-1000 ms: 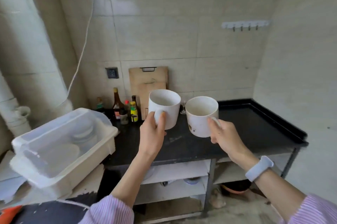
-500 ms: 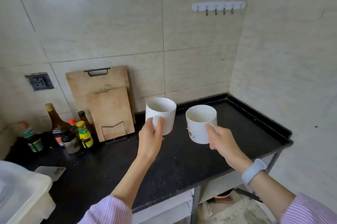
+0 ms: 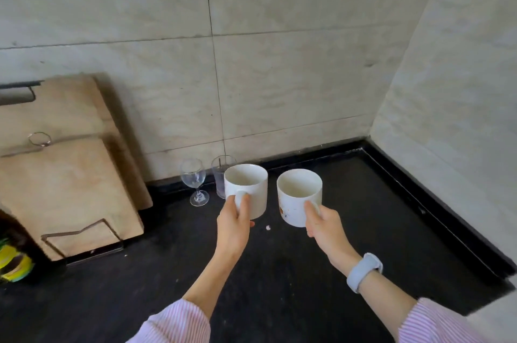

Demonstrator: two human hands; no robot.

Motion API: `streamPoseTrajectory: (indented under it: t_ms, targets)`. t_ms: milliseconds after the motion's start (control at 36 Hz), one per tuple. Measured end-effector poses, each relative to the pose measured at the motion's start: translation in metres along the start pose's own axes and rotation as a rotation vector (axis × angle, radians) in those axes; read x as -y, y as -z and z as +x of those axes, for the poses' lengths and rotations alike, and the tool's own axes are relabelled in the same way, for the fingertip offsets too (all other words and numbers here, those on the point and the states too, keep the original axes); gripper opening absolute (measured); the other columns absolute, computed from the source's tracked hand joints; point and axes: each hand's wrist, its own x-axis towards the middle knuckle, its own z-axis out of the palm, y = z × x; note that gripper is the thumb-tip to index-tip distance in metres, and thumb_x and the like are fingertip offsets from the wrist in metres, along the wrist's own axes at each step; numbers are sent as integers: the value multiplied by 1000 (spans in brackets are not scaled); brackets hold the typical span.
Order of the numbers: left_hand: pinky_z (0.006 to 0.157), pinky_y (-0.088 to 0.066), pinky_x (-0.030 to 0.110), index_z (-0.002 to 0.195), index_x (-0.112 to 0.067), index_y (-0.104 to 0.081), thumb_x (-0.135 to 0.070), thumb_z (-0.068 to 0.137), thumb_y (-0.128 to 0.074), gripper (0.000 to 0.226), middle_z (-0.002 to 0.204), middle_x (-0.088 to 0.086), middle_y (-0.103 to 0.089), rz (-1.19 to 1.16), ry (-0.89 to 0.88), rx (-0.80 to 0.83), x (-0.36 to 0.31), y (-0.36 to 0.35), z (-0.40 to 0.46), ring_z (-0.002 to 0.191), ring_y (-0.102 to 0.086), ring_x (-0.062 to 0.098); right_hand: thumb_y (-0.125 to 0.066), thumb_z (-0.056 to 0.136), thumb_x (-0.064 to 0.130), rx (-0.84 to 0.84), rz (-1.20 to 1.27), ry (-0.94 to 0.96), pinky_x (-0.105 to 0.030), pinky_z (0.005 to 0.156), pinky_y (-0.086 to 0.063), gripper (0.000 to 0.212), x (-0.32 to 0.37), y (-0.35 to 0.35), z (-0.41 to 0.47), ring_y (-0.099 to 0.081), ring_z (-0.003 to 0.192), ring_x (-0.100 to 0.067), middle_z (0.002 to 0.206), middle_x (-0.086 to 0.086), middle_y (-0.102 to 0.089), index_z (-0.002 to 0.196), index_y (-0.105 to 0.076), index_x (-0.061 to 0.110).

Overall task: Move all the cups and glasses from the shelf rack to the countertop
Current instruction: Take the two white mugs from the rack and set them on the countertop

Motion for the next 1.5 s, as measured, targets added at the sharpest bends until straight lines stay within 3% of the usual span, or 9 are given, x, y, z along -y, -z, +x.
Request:
streamPoseTrajectory:
  t_ms: [333,722,889,972,1056,1222,1306,1389,1500]
  targets:
    - [62,-53,25,79,-19,-47,-34,96,-38,25,82,-5,-56,16,155,-47,87,-99,107,80,-61,19,-41,94,29,42,-74,-40,-29,57,-33,38,-70,-17,167,-40,56,-15,58,-5,-41,61,-41,9]
    - [77,-52,38,95,-9,-49,-38,96,-37,31,75,-5,-55,-28,191,-83,144,-133,155,83,-62,13,-45,88,29,45,33,-120,-29,56,-37,34,-113,-46,250,-39,54,-13,56,-3,-39,61,-41,9]
    - [65,-43,11,98,-9,-48,-34,97,-35,28,81,-9,-56,19,187,-50,153,-134,166,74,-55,3,-44,90,34,117,4,-138,-43,83,-51,37,-115,-54,267,-53,65,-17,60,-3,-47,60,-47,13]
    - [63,-41,11,99,-12,-47,-33,97,-37,24,81,-6,-57,55,187,6,155,-137,165,71,-52,3,-42,89,34,128,-12,-142,-49,74,-48,37,-113,-53,271,-45,65,-20,63,-6,-43,60,-42,12]
    - [60,-39,29,93,-11,-47,-35,96,-40,26,78,3,-53,85,213,16,159,-138,164,67,-47,12,-41,91,36,139,-62,-109,-34,72,-39,38,-117,-53,270,-44,64,-15,65,0,-46,58,-44,17]
    - [56,-32,22,79,-20,-45,-35,94,-45,21,72,-4,-46,215,204,-30,162,-138,165,67,-44,11,-45,93,35,73,-267,-35,-31,68,-36,31,-115,-54,264,-48,76,-20,76,-2,-47,76,-50,11]
    - [64,-38,19,89,-21,-50,-29,92,-50,9,85,-4,-51,238,202,-5,161,-134,154,78,-50,11,-51,91,31,44,-358,-68,-35,71,-43,24,-113,-51,250,-53,88,-25,92,-7,-53,95,-52,8]
    - [92,-49,35,118,-14,-51,-27,92,-49,30,120,8,-54,309,258,80,158,-122,140,108,-54,22,-49,92,26,77,-507,-185,-45,97,-45,48,-108,-47,231,-46,122,-31,132,-16,-48,134,-37,5]
    - [106,-35,38,140,-14,-32,-30,94,-45,50,145,6,-38,556,248,168,144,-98,127,132,-36,23,-47,92,26,69,-766,-105,-49,105,-37,54,-88,-45,205,-39,130,-34,139,-17,-44,138,-30,5]
